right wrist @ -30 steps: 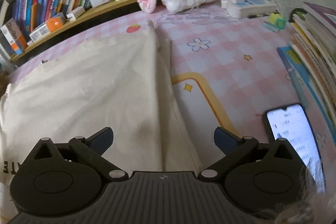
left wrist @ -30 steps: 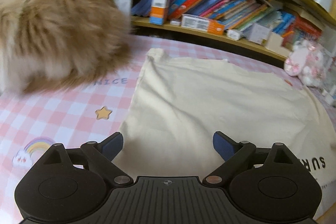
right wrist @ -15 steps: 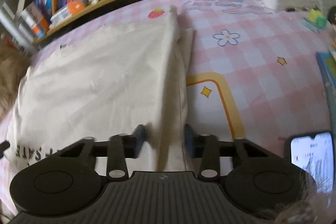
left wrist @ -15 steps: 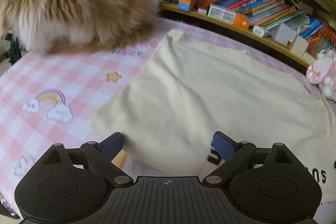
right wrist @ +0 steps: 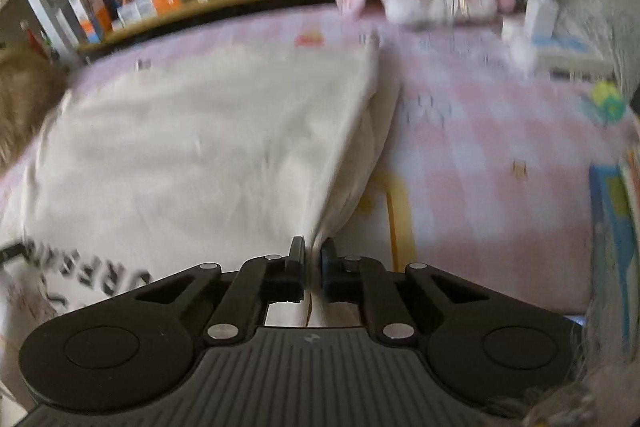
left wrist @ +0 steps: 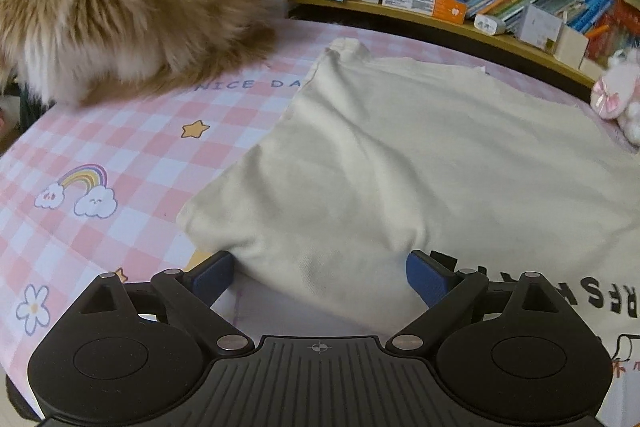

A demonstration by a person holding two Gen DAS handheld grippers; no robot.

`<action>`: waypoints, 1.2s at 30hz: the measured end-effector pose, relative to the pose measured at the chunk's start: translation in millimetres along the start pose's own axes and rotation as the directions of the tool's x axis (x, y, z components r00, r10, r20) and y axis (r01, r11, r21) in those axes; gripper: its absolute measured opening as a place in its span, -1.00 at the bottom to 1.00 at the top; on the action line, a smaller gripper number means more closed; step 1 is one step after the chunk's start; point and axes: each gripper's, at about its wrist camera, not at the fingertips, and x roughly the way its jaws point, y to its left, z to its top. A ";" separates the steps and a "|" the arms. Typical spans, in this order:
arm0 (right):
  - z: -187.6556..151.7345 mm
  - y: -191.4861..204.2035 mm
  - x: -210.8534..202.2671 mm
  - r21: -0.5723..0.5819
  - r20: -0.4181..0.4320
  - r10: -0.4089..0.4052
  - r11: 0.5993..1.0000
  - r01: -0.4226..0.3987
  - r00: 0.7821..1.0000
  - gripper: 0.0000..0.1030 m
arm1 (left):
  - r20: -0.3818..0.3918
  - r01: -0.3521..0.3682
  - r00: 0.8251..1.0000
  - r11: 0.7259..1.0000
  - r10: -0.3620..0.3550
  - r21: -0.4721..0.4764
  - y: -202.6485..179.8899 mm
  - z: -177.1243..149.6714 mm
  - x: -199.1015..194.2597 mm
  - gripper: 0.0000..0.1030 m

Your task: Fold clothes

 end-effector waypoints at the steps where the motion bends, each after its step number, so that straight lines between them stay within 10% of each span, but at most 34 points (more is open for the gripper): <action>1: -2.8 -0.7 1.3 -0.001 -0.007 -0.002 1.000 0.002 1.000 -0.85 | -0.001 -0.002 1.000 1.000 0.002 0.003 -0.7 0.5 0.5 0.85; 7: -4.9 0.9 0.2 -0.018 0.007 -0.015 1.000 0.016 1.000 -0.69 | -0.003 0.003 1.000 0.999 -0.003 -0.032 3.3 4.1 -2.5 0.85; 15: 9.3 33.0 -23.2 -0.183 0.195 -0.029 0.981 0.065 0.980 0.56 | 0.044 -0.005 0.999 0.994 0.010 -0.112 24.6 13.4 -22.8 0.85; 23: -1.7 72.6 -1.6 -0.387 0.153 0.035 0.922 0.028 0.988 0.82 | 0.018 -0.012 1.000 0.969 0.017 -0.245 47.1 6.5 -32.8 0.84; 36: -23.0 79.2 16.0 -0.386 0.053 0.062 0.922 -0.037 0.997 1.00 | -0.009 0.009 1.000 0.922 -0.013 -0.388 63.3 -4.0 -43.2 0.84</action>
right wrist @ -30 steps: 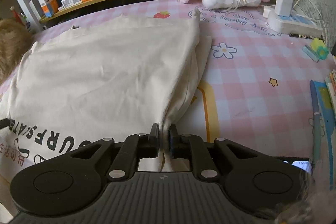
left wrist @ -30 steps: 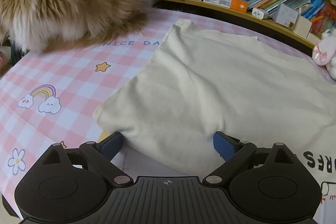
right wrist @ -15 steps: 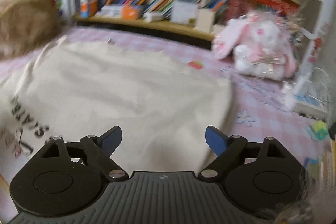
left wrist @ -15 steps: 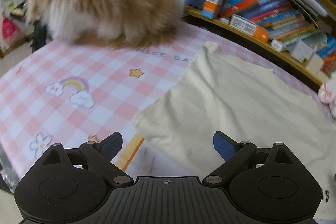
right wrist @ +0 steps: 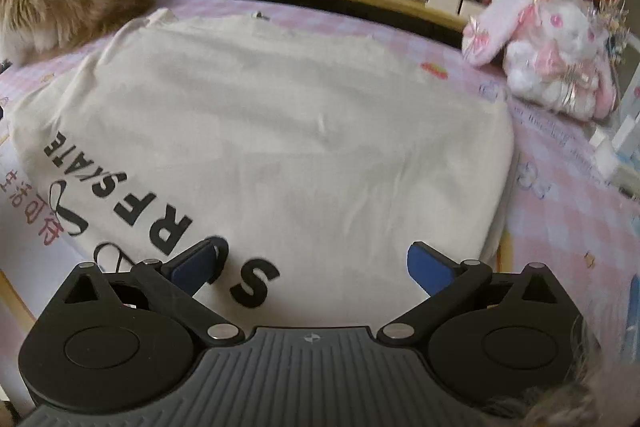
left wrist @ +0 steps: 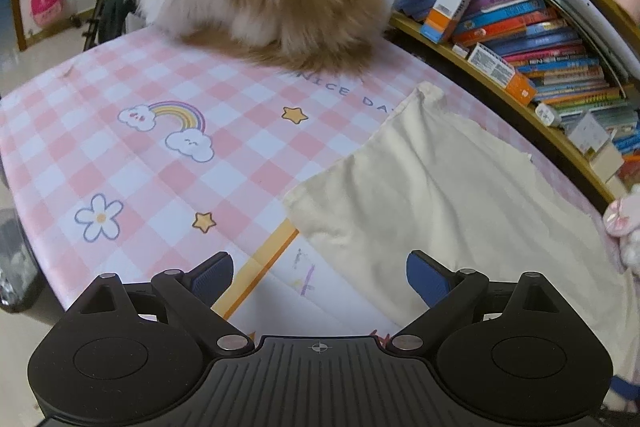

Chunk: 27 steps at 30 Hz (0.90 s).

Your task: Fold clothes

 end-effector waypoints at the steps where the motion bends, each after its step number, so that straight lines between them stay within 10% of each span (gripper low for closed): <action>1: -1.6 -0.7 0.2 0.006 0.001 0.006 1.000 -0.006 1.000 1.00 | -0.004 0.003 1.000 1.000 -0.003 -0.020 1.9 0.2 -0.5 0.83; 12: -3.5 -2.8 -0.5 0.005 0.010 0.022 1.000 -0.022 1.000 1.00 | -0.025 0.083 0.995 0.923 -0.100 -0.375 34.4 -0.8 0.3 0.36; 27: -4.1 -5.5 -0.4 -0.019 0.020 0.043 0.999 -0.043 0.999 1.00 | 0.001 0.126 0.987 0.782 -0.158 -0.610 54.0 6.4 32.9 -0.08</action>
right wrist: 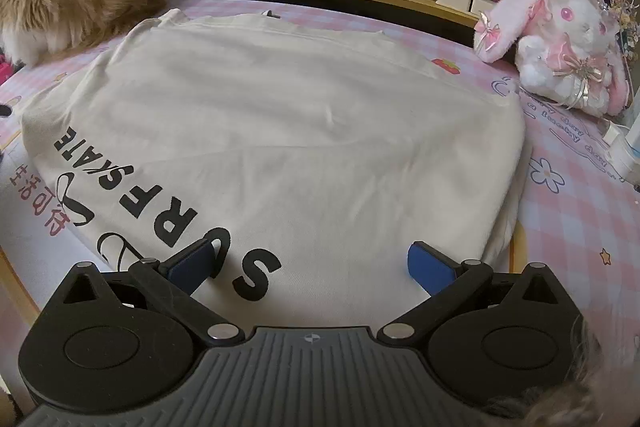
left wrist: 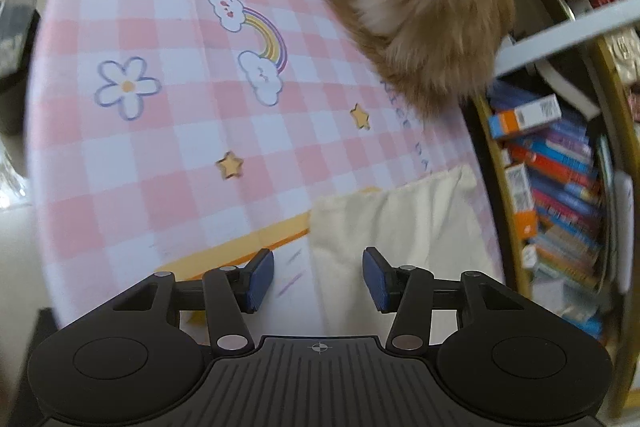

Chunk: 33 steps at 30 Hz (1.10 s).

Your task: Fold clothes

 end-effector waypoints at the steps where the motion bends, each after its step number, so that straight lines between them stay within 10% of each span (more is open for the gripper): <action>1: 0.1 0.0 0.1 -0.001 0.000 0.001 1.000 -0.001 1.000 1.00 | -0.001 0.007 1.000 1.000 -0.007 -0.015 -1.5 2.2 4.0 -0.08; 3: 0.2 -0.1 0.2 -0.004 0.000 0.004 1.000 -0.004 1.000 1.00 | -0.001 0.008 1.000 1.000 -0.008 -0.021 -6.2 5.0 11.3 -0.15; 7: -0.1 -0.3 0.3 -0.007 0.001 0.006 1.000 -0.006 1.000 1.00 | 0.026 -0.026 0.999 1.000 0.025 0.006 -13.2 4.9 16.5 -0.98; 12: -0.6 -0.3 0.6 -0.009 0.002 0.008 1.000 -0.007 1.000 1.00 | 0.152 -0.037 0.988 0.949 -0.011 0.312 -56.8 -13.3 -16.3 -1.00; 20: -1.1 0.6 0.3 -0.005 0.000 0.003 1.000 -0.003 1.000 1.00 | 0.028 -0.021 0.999 0.991 0.018 0.130 -14.1 5.7 14.3 -0.80; 25: 1.8 3.0 1.1 0.007 -0.016 -0.008 1.000 0.008 1.000 1.00 | -0.008 0.068 0.998 0.996 -0.068 0.049 -3.1 10.5 18.7 -0.15; 30: 9.0 12.2 0.0 0.008 -0.038 -0.051 0.999 0.052 0.998 1.00 | -0.057 0.090 0.995 0.995 -0.087 0.050 -3.1 20.5 23.3 -0.29; 33: 19.4 30.2 -6.3 -0.029 0.000 -0.076 0.997 0.076 0.997 1.00 | -0.119 0.072 0.991 0.996 -0.065 0.058 -0.4 28.6 29.2 -0.88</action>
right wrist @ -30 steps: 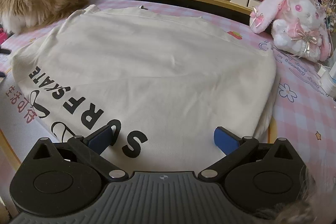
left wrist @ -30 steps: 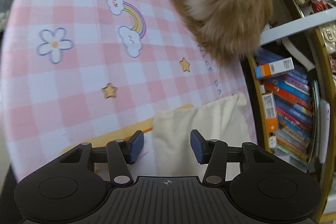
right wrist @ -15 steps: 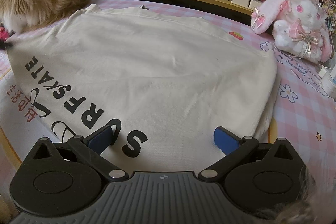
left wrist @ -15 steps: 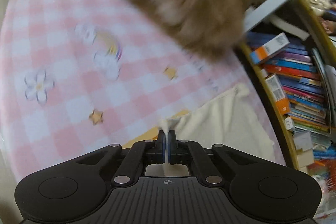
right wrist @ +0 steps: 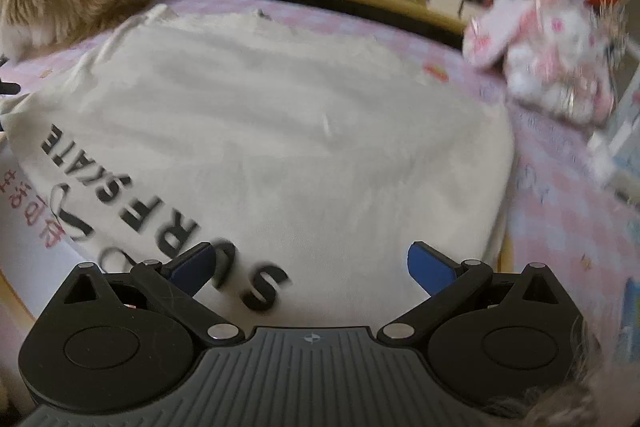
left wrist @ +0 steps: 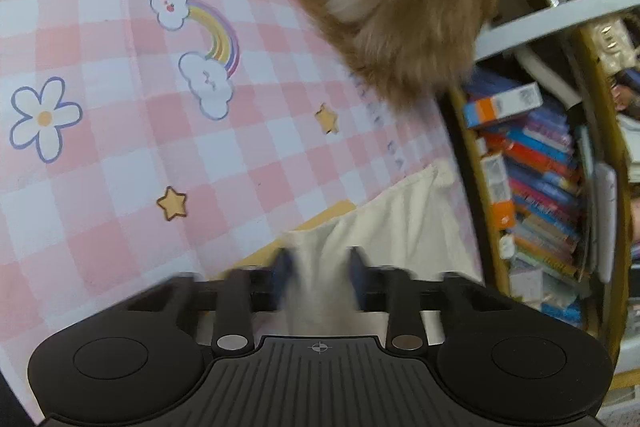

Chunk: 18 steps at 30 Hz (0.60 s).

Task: Fold clothes
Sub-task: 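Grasp the folded cream shirt with the left gripper and lift it, then raise the folded shirt with the left gripper while the right gripper pins the printed shirt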

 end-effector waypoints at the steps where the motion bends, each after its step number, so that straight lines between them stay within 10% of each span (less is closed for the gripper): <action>1: 5.3 7.8 -3.1 -0.018 0.019 0.011 1.000 -0.011 1.000 1.00 | -0.018 0.012 1.000 1.000 -0.012 0.005 0.4 2.9 -0.4 -0.93; 13: 84.2 164.3 -19.3 -0.411 0.138 0.381 0.862 -0.297 0.914 0.95 | -0.203 0.219 0.964 0.949 -0.174 0.226 -38.8 19.8 -13.9 -0.96; 18: 101.8 221.2 -12.1 -0.517 0.096 0.407 0.800 -0.304 0.908 0.27 | -0.282 0.262 0.944 0.910 -0.172 0.322 -48.6 24.0 -11.2 -0.96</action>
